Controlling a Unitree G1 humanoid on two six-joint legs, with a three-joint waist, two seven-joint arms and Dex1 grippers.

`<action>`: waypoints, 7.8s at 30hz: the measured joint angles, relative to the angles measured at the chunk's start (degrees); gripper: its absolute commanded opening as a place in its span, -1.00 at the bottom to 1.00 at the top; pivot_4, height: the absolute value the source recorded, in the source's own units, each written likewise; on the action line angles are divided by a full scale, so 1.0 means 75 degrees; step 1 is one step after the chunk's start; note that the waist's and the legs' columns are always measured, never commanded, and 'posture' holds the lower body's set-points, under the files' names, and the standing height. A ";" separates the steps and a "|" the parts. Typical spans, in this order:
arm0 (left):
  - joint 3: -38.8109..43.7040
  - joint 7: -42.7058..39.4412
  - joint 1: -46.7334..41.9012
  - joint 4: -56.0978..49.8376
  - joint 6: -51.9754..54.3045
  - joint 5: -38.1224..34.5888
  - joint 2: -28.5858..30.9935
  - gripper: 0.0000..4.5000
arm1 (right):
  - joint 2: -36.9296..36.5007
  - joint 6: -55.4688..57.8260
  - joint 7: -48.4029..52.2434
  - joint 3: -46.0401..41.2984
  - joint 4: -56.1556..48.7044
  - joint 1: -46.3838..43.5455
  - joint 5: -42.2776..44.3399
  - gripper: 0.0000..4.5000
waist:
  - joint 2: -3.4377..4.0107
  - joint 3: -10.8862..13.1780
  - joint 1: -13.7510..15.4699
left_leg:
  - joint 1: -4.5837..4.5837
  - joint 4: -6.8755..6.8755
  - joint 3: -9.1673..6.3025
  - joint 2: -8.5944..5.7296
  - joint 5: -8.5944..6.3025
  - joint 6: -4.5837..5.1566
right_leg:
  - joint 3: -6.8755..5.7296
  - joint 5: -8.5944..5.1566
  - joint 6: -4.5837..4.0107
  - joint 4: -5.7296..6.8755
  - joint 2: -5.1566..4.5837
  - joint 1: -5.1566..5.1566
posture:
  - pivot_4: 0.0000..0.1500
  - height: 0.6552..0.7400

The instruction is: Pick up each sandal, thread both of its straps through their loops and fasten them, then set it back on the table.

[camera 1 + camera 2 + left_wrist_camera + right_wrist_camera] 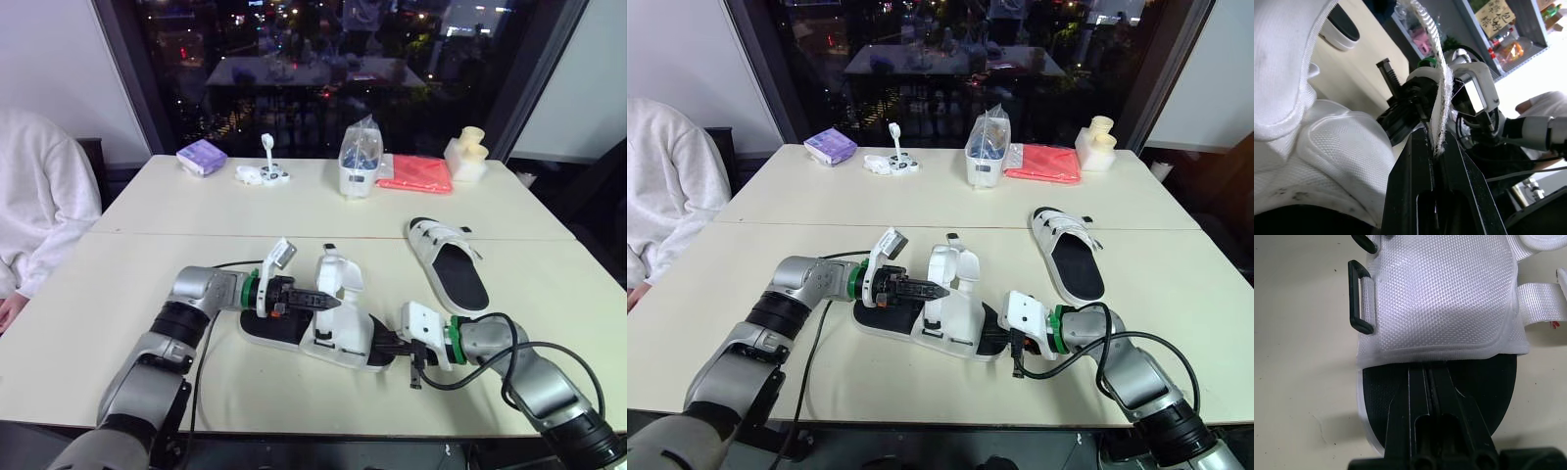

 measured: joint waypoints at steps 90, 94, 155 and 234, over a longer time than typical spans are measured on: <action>-0.0420 -0.0168 0.3548 -0.3593 -0.4092 0.1814 0.1064 0.97 | -0.0147 -0.0019 -0.0016 -0.0015 -0.0075 0.0061 -0.0062 -1.00 | 0.0020 0.0002 0.0023 | -0.0004 -0.0024 -0.0001 -0.0001 -0.0004 0.0003 | -0.0003 0.0001 -0.0016 -0.0069 -0.0008 0.0017 | 1.00 1.00; -0.0761 -0.0126 0.3558 -0.3354 -0.4300 0.1977 0.0723 0.97 | -0.0146 -0.0014 -0.0015 -0.0014 -0.0084 0.0061 -0.0062 -1.00 | 0.0020 0.0002 0.0019 | -0.0004 -0.0024 -0.0001 -0.0001 -0.0005 0.0006 | -0.0004 0.0003 -0.0018 -0.0076 -0.0008 0.0021 | 1.00 1.00; -0.0927 -0.1313 -0.0306 0.0416 -0.2768 0.1332 -0.0165 -0.70 | -0.0156 -0.0093 -0.0021 0.0012 -0.0061 0.0010 -0.0137 -1.00 | 0.0017 0.0016 0.0159 | -0.0005 0.0012 -0.0004 -0.0001 -0.0019 0.0039 | -0.0018 0.0019 0.0014 -0.0095 0.0025 0.0055 | 1.00 1.00; -0.0791 -0.1702 0.1661 -0.1460 -0.6250 0.2953 0.1683 -0.98 | -0.0121 0.0100 -0.0342 -0.0155 -0.0211 0.0201 -0.0144 -1.00 | 0.0018 0.0015 0.0053 | -0.0006 -0.0001 -0.0005 -0.0016 -0.0026 0.0041 | -0.0022 0.0022 0.0016 -0.0100 -0.0012 0.0049 | 1.00 1.00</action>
